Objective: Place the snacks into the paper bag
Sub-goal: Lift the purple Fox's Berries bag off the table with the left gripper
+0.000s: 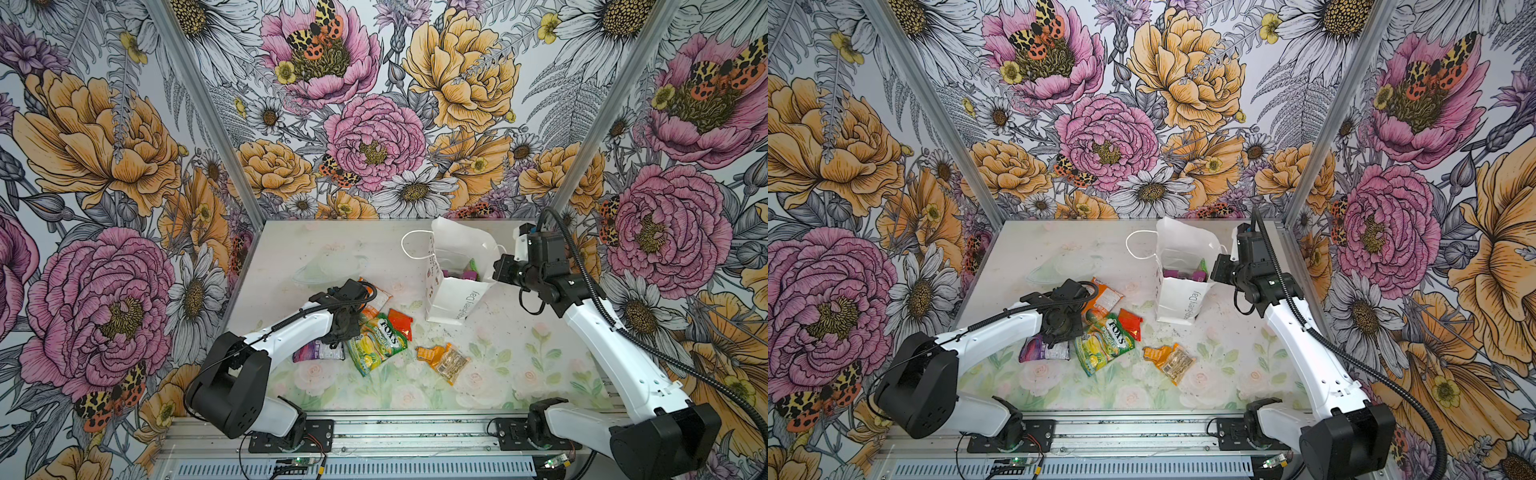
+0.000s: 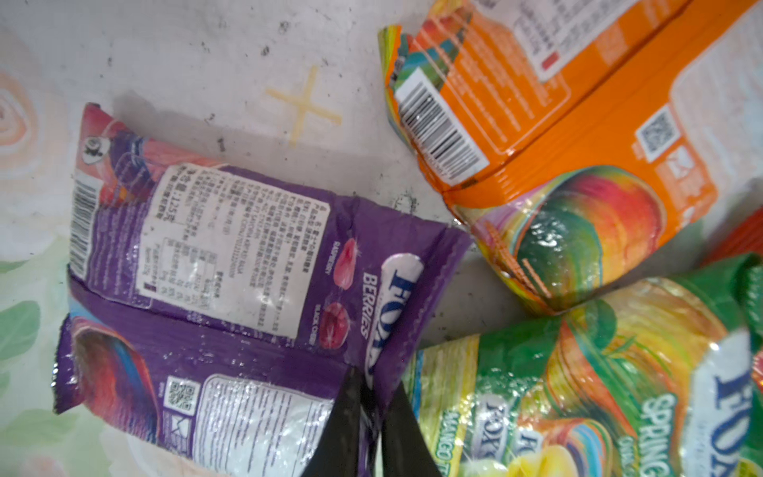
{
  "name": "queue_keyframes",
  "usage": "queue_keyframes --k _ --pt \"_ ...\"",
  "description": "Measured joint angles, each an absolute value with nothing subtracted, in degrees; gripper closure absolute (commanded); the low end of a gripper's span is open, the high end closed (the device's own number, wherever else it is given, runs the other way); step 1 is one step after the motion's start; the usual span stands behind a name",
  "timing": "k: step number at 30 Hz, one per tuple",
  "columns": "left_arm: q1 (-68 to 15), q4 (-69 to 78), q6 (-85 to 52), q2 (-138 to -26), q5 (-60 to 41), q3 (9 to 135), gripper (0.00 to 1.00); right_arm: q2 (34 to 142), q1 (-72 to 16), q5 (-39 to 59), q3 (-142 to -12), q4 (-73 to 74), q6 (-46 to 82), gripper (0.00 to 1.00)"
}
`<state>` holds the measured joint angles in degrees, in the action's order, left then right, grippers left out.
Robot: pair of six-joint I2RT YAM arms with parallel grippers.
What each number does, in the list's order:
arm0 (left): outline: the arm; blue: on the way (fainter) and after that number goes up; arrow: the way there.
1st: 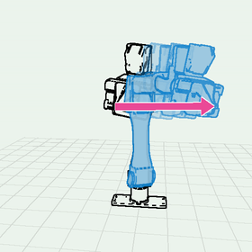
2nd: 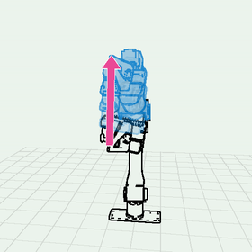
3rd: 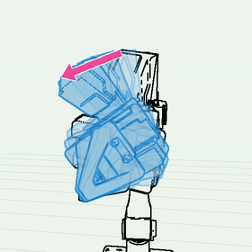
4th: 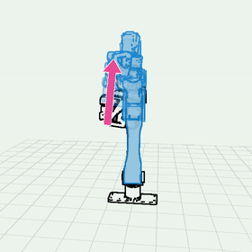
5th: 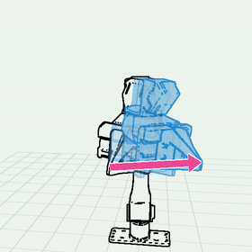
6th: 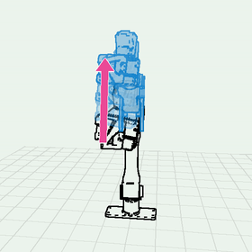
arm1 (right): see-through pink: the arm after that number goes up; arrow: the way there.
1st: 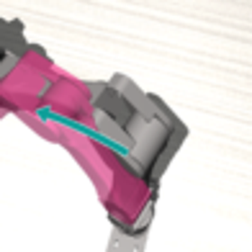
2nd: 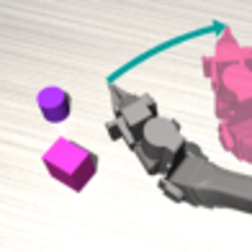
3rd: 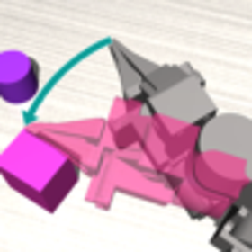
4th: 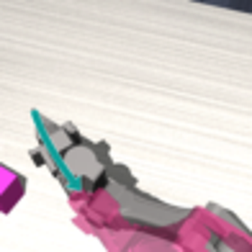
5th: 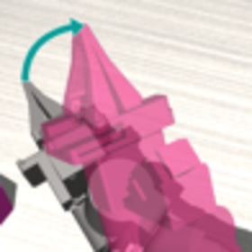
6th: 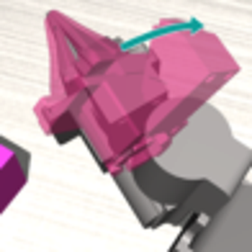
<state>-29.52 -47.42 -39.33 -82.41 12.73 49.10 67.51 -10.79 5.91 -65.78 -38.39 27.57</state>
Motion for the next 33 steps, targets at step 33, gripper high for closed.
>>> queue_keyframes --k 33 --pt "-34.87 -42.57 -35.92 -51.90 18.90 50.30 1.00 67.51 -10.79 6.31 -65.78 -38.30 29.12 1.00"
